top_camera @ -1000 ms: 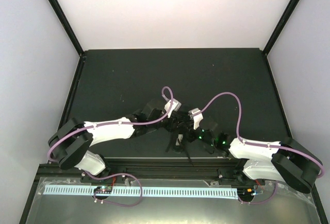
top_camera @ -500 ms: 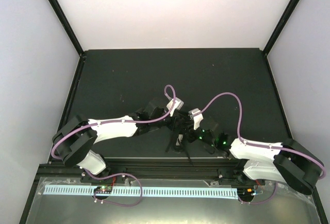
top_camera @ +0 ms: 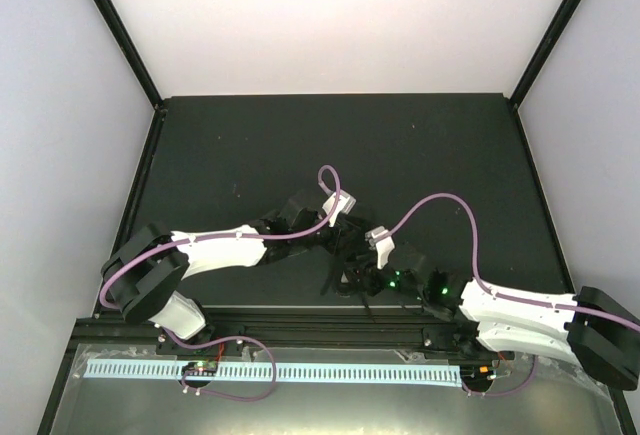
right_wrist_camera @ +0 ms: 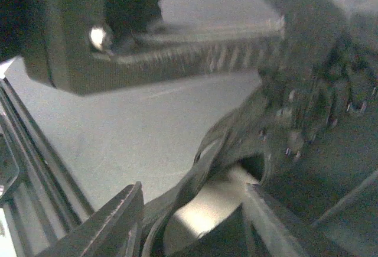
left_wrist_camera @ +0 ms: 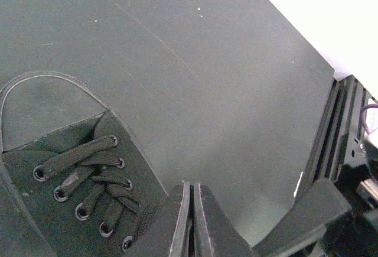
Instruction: Tie the shoes
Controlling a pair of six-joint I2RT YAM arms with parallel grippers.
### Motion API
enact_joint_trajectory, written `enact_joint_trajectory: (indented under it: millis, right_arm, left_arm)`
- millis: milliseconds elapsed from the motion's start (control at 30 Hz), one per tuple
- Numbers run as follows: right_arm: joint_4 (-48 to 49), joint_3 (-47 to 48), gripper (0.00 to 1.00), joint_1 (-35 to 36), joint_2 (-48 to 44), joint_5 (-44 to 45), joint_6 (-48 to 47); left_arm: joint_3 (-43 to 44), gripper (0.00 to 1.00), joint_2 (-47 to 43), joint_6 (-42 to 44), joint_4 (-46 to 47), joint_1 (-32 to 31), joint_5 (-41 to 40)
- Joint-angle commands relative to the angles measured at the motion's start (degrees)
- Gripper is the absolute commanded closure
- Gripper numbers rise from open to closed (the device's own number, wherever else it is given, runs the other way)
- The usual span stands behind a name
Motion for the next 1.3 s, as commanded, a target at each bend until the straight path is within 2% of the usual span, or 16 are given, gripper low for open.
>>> enact_joint_trajectory:
  millis: [0,200,367,533,667,833,1000,1267]
  right_arm:
    - [-3.2,0.0,0.56,3.7,0.6,3.3,5.2]
    - [-4.1,-0.1,0.67,6.6,1.9,5.4,7.1]
    - [-3.4,0.2,0.72,6.9,2.7,5.3,7.1]
    - [-4.8,0.2,0.98,6.9,1.3,6.8,8.8]
    - [-13.4,-0.1,0.98,6.2,-5.0,14.9,11.4]
    - [-17.9,-0.2,0.98,-1.9,-10.1,13.3,9.1]
    - [-15.7,0.0,0.98,-12.5,-7.0,6.1,6.0]
    - [-10.4,4.7,0.98,-16.2,-0.8,1.1,1.8]
  left_arm:
    - [-0.1,0.98,-1.5,-0.6,1.7,0.4,0.6]
    - [0.1,0.98,-1.6,-0.3,1.3,0.4,0.8]
    - [0.1,0.98,-1.5,-0.3,1.5,0.4,0.9]
    - [0.1,0.98,-2.0,0.2,0.9,0.4,0.8]
    - [-0.4,0.98,-2.6,0.7,1.0,0.4,1.3]
    - [-1.8,0.98,-3.1,1.1,3.3,0.4,3.6]
    - [-3.1,0.98,-2.8,1.0,6.3,0.4,6.7]
    - [-7.6,0.98,-3.0,2.9,10.7,0.1,12.3]
